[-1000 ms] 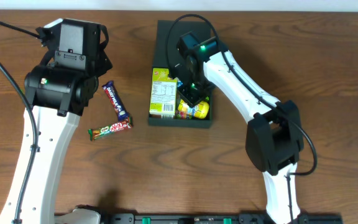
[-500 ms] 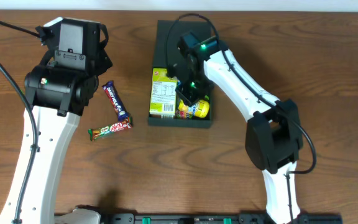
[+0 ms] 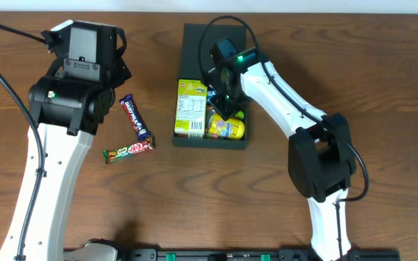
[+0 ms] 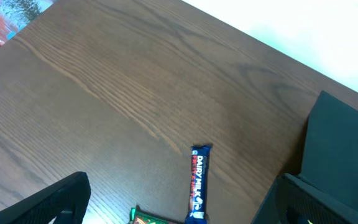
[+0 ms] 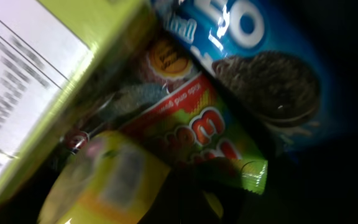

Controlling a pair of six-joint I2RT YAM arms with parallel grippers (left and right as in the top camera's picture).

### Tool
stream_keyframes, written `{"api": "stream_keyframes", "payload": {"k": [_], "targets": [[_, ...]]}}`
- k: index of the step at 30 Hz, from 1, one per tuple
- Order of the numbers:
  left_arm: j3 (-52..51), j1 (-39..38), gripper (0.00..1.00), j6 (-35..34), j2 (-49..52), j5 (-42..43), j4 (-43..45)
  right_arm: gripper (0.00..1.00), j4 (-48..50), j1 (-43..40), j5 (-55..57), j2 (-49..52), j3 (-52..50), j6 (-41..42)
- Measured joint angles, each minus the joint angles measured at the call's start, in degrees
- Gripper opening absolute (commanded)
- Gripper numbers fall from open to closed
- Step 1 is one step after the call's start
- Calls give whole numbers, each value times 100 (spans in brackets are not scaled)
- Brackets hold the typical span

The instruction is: Pack container

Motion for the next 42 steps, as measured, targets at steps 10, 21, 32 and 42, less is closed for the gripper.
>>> {"api": "stream_keyframes", "payload": {"k": [10,21,32,42], "targets": [[0,0,96,0,0,0,0,1,-243,-2,-809,0,-13,-468],[0,0,95,0,0,0,0,1,-387,-2,-1628,0,-15,-966],[0,0,95,0,0,0,24,5,-697,-59,-935,-282,695,227],[0,0,96,0,0,0,352,60,-1709,-59,-686,-671,822,944]]}}
